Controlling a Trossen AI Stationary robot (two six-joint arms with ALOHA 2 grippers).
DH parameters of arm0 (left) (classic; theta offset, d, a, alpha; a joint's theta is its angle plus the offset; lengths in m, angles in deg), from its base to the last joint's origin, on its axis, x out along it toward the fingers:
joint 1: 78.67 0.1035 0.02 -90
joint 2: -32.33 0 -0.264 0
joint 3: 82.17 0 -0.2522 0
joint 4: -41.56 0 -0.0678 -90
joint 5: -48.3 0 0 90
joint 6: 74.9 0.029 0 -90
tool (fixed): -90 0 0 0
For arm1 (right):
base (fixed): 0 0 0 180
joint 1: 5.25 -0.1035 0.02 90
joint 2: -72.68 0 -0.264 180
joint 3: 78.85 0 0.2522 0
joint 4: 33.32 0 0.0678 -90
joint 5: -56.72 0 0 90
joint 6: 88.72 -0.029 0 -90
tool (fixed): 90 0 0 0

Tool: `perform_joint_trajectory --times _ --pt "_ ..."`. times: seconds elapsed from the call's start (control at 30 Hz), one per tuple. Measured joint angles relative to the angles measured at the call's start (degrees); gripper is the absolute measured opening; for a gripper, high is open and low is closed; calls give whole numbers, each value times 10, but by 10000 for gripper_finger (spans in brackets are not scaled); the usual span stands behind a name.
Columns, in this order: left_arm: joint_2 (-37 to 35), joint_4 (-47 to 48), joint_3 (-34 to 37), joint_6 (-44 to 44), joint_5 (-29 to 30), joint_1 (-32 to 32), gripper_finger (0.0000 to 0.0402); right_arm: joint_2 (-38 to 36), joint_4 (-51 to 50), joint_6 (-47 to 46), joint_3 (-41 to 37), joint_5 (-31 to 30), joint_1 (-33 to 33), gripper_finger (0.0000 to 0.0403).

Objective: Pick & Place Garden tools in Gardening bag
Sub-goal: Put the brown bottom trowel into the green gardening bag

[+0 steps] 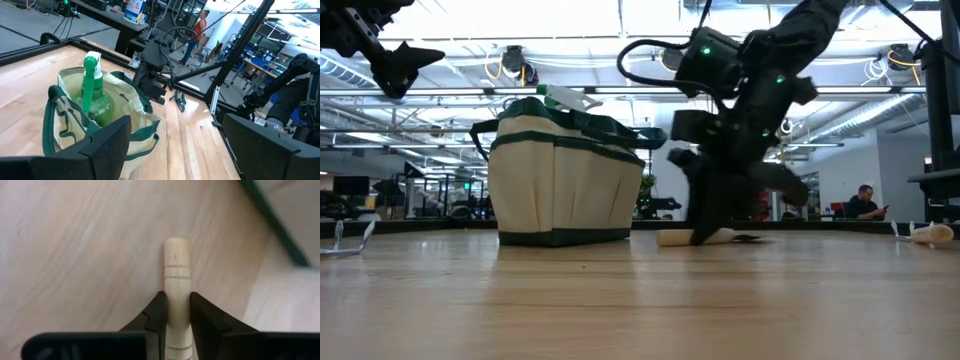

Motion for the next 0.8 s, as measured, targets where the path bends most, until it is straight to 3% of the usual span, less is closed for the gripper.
perform_joint_trajectory --times 0.37,0.6,0.8 --pt "0 -15 0 -15 0 0 324 -104 -172 -124 -4 0 -54 52" --pt "0 -15 0 -45 0 0 324 -154 -197 -201 -3 4 -78 51" --pt "0 -14 0 -39 0 0 324 -192 -148 -328 -2 121 -67 51"
